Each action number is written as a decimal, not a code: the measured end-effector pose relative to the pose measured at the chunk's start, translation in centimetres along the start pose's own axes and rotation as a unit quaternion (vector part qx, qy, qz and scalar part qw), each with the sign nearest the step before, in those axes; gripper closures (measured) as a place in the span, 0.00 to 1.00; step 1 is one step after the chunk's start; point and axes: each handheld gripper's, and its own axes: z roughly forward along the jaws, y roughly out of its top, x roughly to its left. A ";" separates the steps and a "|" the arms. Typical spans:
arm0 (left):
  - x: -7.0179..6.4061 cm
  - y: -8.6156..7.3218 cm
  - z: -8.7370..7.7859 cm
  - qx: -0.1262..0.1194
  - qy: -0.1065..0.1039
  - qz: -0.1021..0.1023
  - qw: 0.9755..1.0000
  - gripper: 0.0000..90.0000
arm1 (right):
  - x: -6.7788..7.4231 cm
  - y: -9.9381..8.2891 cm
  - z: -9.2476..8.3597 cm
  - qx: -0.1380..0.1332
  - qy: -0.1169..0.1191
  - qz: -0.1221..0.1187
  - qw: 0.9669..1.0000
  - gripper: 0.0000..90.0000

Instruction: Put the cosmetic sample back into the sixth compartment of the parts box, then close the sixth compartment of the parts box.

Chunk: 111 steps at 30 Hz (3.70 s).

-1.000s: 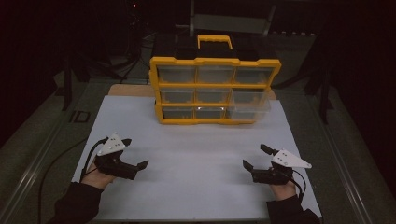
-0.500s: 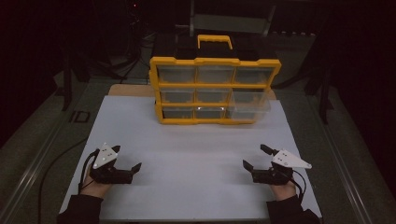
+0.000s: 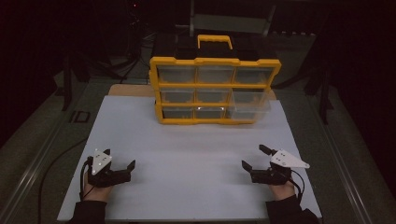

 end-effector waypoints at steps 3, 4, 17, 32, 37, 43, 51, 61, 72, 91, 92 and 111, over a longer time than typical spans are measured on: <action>0.1 -0.2 0.0 -0.004 0.006 -0.003 1.000 0.00 | 0.2 0.0 0.2 0.004 0.003 -0.006 1.000 0.10; 0.1 -0.3 0.0 -0.005 0.006 -0.004 1.000 0.00 | 0.2 0.0 0.2 0.004 0.003 -0.006 1.000 0.10; 0.1 -0.7 -0.1 -0.016 0.008 -0.013 1.000 0.00 | 0.1 -0.1 -0.1 0.004 -0.001 -0.009 1.000 0.10; 0.1 -0.7 -0.2 -0.022 0.006 -0.012 1.000 0.00 | 0.0 0.6 -1.2 -0.007 -0.012 -0.015 1.000 0.10; 0.0 -0.6 -0.2 -0.022 0.003 -0.011 1.000 0.00 | 0.0 1.4 -1.5 -0.011 -0.015 -0.018 1.000 0.10; 0.0 -0.5 -0.4 -0.029 -0.001 -0.013 0.999 0.00 | 0.5 2.8 -2.1 -0.012 -0.028 -0.031 0.999 0.10; 0.1 -0.5 -0.5 -0.029 -0.005 -0.017 0.999 0.00 | 1.3 5.0 -3.3 -0.019 -0.027 -0.041 0.999 0.10; 0.0 -0.5 -0.6 -0.032 0.000 -0.020 0.999 0.00 | 1.5 7.6 -4.0 -0.031 -0.038 -0.044 0.998 0.10; 0.1 -0.5 -0.7 -0.036 -0.001 -0.022 0.999 0.00 | 1.0 10.4 -3.5 -0.045 -0.046 -0.045 0.997 0.10; 0.2 -0.6 -0.7 -0.038 0.000 -0.023 0.999 0.00 | -1.9 8.7 -0.3 -0.033 -0.084 0.009 0.996 0.10; 0.2 -0.6 -0.7 -0.038 -0.001 -0.024 0.999 0.00 | -2.1 8.5 -0.1 -0.029 -0.086 0.010 0.996 0.10; 0.2 -0.7 -0.7 -0.041 -0.006 -0.026 0.999 0.00 | -4.6 4.6 2.3 0.027 -0.091 0.036 0.995 0.30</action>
